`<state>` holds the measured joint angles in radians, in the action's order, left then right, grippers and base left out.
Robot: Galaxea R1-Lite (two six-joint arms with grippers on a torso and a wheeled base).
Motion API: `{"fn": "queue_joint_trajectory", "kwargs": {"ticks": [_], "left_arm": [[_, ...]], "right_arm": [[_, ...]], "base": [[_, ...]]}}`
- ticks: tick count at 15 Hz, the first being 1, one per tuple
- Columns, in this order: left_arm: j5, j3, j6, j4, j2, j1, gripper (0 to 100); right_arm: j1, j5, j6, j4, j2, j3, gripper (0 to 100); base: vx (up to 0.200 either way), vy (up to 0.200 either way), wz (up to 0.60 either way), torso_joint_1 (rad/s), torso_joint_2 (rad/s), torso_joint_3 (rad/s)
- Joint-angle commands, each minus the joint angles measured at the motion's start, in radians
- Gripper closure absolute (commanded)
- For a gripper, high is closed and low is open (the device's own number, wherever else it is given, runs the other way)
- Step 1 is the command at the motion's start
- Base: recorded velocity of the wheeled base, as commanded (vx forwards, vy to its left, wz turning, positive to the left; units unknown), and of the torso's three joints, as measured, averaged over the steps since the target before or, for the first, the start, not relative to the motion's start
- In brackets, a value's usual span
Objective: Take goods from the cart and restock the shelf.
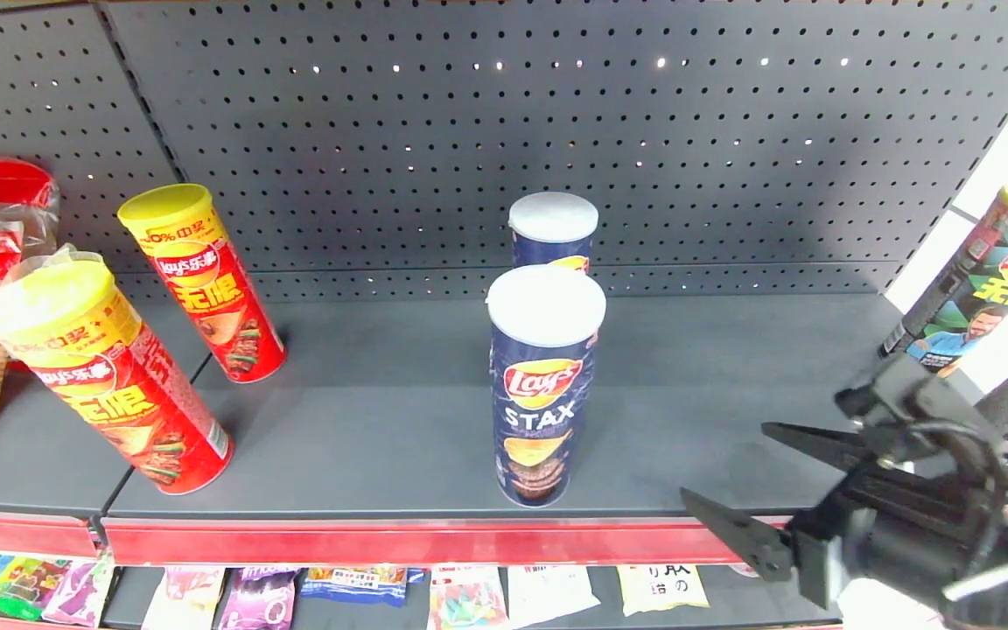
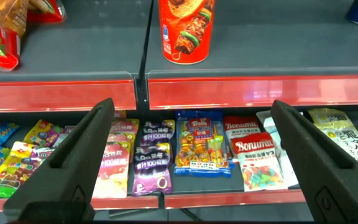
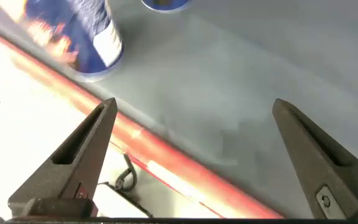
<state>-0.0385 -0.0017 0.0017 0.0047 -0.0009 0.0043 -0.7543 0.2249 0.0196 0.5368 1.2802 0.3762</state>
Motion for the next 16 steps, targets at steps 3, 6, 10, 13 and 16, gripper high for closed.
{"fn": "queue_joint_trajectory", "kwargs": {"ticks": [3,6,10,13,16], "left_arm": [[0.000,0.000,0.000,0.000,0.001,0.000,0],[0.000,0.000,0.000,0.000,0.001,0.000,0],[-0.001,0.000,0.000,0.000,0.001,0.000,0],[0.000,0.000,0.000,0.000,0.001,0.000,0],[0.000,0.000,0.000,0.000,0.001,0.000,0]], "right_arm": [[0.176,-0.075,0.011,-0.265,-0.641,-0.276,0],[0.447,-0.303,0.023,-0.784,-0.984,-0.149,0],[0.632,-0.259,0.019,-0.836,-1.185,-0.180,0],[0.630,-0.137,-0.063,-0.841,-1.182,-0.195,0],[0.728,-0.183,-0.073,-0.842,-1.190,-0.207,0]], "base": [[0.000,0.000,0.00,0.000,0.00,0.000],[0.000,0.000,0.00,0.000,0.00,0.000],[0.000,0.000,0.00,0.000,0.00,0.000],[0.000,0.000,0.00,0.000,0.00,0.000],[0.000,0.000,0.00,0.000,0.00,0.000]]}}
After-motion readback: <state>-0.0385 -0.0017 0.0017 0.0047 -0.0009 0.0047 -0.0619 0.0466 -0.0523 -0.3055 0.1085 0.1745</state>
